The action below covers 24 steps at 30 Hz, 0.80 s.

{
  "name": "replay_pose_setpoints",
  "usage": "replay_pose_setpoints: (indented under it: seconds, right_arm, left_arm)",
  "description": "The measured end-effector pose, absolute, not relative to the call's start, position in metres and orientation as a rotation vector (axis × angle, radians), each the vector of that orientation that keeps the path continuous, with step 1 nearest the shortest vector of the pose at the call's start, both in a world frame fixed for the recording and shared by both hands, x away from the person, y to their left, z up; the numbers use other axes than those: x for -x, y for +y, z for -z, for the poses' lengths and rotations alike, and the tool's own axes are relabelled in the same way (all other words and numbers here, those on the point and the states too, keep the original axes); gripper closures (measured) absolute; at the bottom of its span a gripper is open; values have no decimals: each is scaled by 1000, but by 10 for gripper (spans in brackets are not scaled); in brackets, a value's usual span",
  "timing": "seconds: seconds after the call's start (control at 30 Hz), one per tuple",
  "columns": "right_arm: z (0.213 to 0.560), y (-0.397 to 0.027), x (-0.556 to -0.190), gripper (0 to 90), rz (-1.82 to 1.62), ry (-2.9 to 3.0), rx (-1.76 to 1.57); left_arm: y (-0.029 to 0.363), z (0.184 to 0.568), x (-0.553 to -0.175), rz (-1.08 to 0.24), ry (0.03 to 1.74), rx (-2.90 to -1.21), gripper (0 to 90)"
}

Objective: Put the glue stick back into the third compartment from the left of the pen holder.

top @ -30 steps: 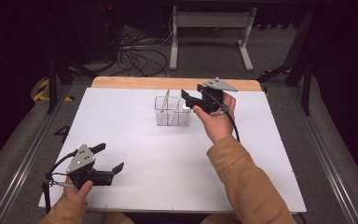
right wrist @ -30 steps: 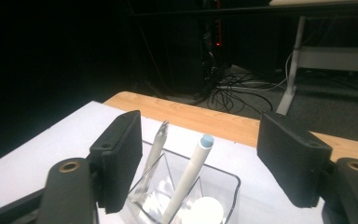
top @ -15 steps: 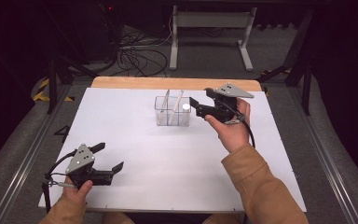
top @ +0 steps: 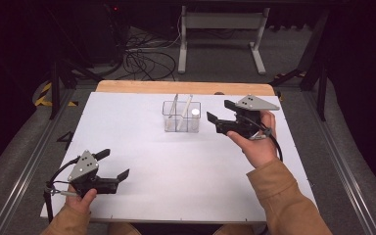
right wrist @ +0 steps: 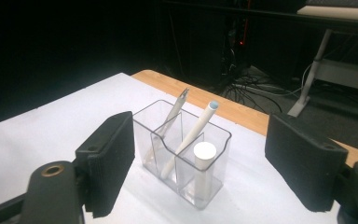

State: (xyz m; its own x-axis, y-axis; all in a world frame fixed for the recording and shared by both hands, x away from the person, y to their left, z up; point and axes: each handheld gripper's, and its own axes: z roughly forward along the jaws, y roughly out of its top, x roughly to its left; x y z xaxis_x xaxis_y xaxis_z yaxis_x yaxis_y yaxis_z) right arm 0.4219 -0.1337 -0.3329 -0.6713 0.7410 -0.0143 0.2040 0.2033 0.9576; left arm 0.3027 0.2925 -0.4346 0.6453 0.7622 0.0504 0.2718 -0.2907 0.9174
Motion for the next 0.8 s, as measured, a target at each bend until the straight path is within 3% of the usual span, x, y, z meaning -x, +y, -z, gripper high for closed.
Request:
replay_pose_setpoints:
  seconds: [0.8]
  right_arm:
    - [372,-187,-375,249,-1463,2075,-812]
  left_arm:
    - [293,433,-302,-613,822,-1848,67]
